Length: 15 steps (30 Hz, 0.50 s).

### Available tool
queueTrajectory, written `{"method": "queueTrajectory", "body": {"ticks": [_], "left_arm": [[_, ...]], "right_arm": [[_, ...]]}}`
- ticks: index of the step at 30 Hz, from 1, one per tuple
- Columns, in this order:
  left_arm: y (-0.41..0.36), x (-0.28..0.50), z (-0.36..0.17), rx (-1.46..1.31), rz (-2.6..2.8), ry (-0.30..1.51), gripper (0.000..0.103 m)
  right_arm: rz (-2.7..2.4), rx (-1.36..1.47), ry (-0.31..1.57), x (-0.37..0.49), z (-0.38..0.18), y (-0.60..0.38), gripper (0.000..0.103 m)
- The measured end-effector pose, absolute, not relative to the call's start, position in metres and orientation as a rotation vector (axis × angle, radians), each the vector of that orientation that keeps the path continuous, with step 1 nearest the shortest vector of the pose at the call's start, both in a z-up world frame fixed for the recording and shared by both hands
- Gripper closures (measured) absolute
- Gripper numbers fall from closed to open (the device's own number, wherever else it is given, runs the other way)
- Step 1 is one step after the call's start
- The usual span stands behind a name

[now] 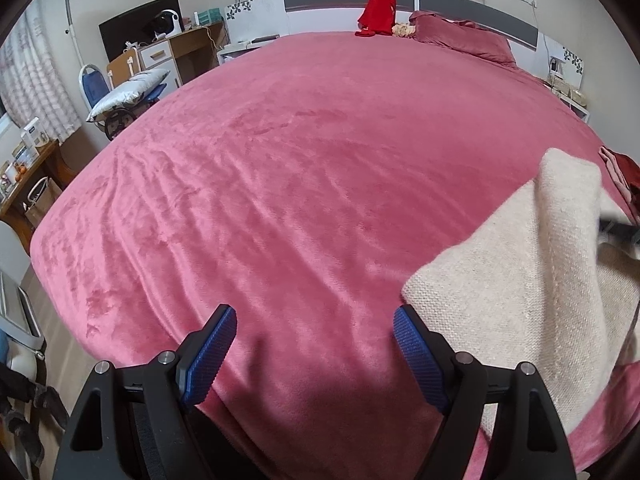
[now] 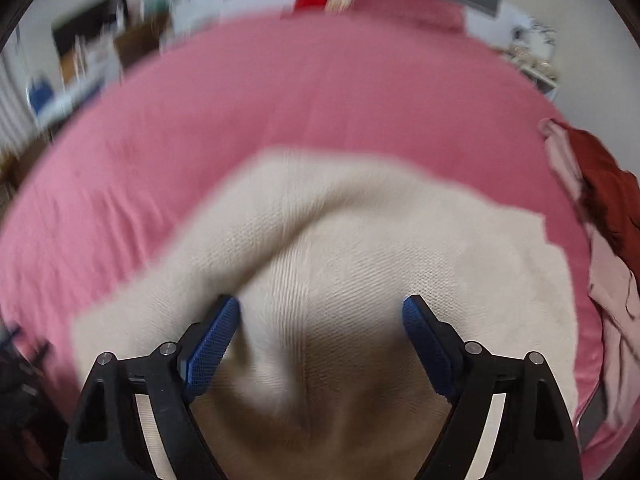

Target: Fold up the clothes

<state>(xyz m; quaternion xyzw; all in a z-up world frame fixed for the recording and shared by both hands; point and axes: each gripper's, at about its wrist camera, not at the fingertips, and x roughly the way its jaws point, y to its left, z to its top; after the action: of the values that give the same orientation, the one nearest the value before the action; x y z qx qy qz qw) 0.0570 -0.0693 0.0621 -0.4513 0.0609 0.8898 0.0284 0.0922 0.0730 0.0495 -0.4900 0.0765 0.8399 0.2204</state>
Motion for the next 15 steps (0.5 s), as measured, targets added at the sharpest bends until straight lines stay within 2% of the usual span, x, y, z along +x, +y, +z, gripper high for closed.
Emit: {"method": "queueTrajectory", "body": {"ticks": [2, 4, 5, 6, 7, 9, 10, 11, 15], "left_arm": [[-0.069, 0.056, 0.061, -1.401, 2.734, 0.195, 0.02], [-0.068, 0.056, 0.059, -1.396, 2.705, 0.216, 0.02], [-0.068, 0.056, 0.059, -1.394, 2.693, 0.223, 0.02], [-0.069, 0.056, 0.059, -1.396, 2.69, 0.221, 0.02], [-0.069, 0.056, 0.059, -1.4, 2.685, 0.217, 0.02], [-0.067, 0.058, 0.058, -1.397, 2.672, 0.225, 0.02], [-0.065, 0.058, 0.058, -1.392, 2.671, 0.234, 0.02], [-0.064, 0.059, 0.059, -1.386, 2.672, 0.244, 0.021], [-0.049, 0.06, 0.064, -1.322, 2.663, 0.326, 0.023]], "right_arm": [[2.32, -1.374, 0.096, 0.088, 0.037, 0.064, 0.002], [2.335, -1.355, -0.019, 0.089, 0.03, 0.053, 0.004], [2.346, -1.342, -0.031, 0.091, 0.03, 0.052, 0.014], [2.361, -1.325, 0.004, 0.097, 0.035, 0.056, 0.03], [2.378, -1.307, 0.027, 0.105, 0.041, 0.06, 0.038], [2.433, -1.273, 0.081, 0.126, 0.054, 0.067, 0.066], [2.457, -1.262, 0.112, 0.133, 0.059, 0.068, 0.072], [2.479, -1.259, 0.157, 0.141, 0.063, 0.069, 0.083], [2.534, -1.275, 0.369, 0.201, 0.072, 0.081, 0.087]]}}
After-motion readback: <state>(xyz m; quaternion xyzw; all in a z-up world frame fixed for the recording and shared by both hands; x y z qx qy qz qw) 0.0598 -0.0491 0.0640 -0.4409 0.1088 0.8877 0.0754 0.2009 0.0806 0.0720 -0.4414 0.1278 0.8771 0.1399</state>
